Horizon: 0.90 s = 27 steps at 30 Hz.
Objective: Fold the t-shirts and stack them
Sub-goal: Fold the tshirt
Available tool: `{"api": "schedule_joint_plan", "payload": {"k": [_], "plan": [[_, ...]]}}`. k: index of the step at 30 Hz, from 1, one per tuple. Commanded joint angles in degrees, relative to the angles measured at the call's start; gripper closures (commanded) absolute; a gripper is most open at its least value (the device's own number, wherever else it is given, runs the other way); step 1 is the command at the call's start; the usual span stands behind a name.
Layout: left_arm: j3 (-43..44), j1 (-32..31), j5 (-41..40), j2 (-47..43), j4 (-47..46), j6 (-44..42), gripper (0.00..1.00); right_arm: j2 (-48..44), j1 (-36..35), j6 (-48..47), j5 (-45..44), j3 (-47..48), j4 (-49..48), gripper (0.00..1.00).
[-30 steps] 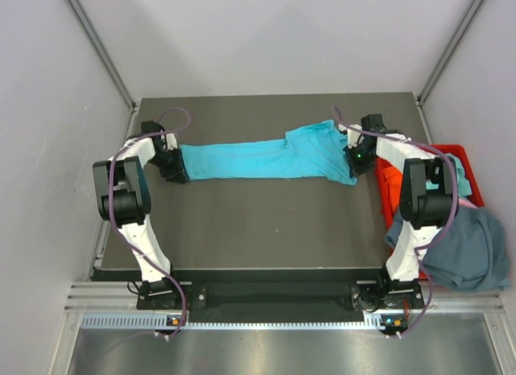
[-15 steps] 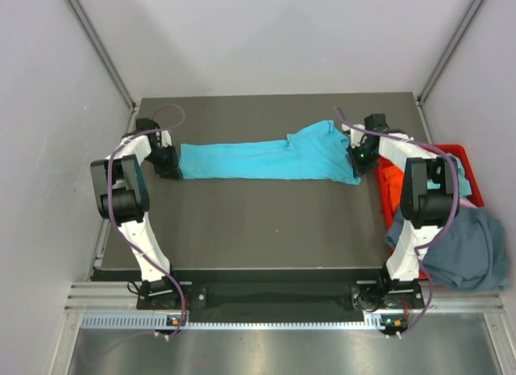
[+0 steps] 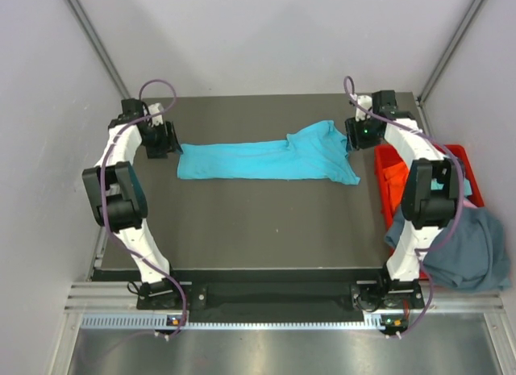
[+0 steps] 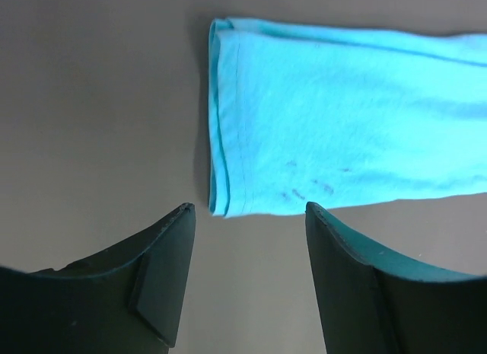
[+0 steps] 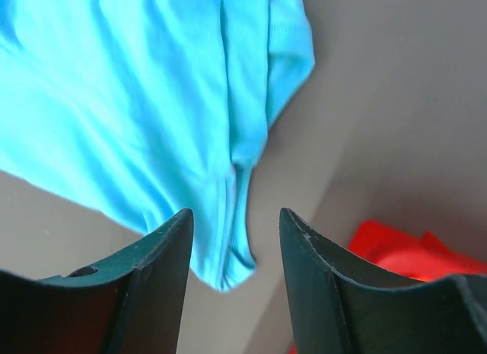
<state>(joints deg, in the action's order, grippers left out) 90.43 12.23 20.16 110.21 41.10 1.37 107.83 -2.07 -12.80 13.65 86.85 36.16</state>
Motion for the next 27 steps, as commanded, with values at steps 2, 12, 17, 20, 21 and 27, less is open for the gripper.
{"api": "schedule_joint_plan", "payload": {"k": [2,12,17,20,21,27], "plan": [[2.5,0.1,2.2,3.3,2.8,0.6,0.36,5.7,0.7,4.5,4.4,5.9,0.2,0.5],[3.0,0.1,1.2,4.7,1.3,2.1,0.38,11.5,0.7,7.3,6.1,10.9,0.1,0.5],[4.7,0.2,1.4,7.9,1.9,2.6,0.41,14.2,0.7,7.8,7.4,12.6,0.9,0.5],[6.0,0.1,1.2,9.7,2.1,2.9,0.42,15.6,0.7,8.1,7.4,14.0,1.5,0.5],[6.5,0.1,1.2,9.9,2.2,2.9,0.42,16.1,0.7,8.2,7.4,14.7,1.5,0.5],[8.0,0.2,1.0,11.8,3.1,2.9,0.47,17.3,0.7,8.9,3.9,15.7,2.1,0.5]]}}
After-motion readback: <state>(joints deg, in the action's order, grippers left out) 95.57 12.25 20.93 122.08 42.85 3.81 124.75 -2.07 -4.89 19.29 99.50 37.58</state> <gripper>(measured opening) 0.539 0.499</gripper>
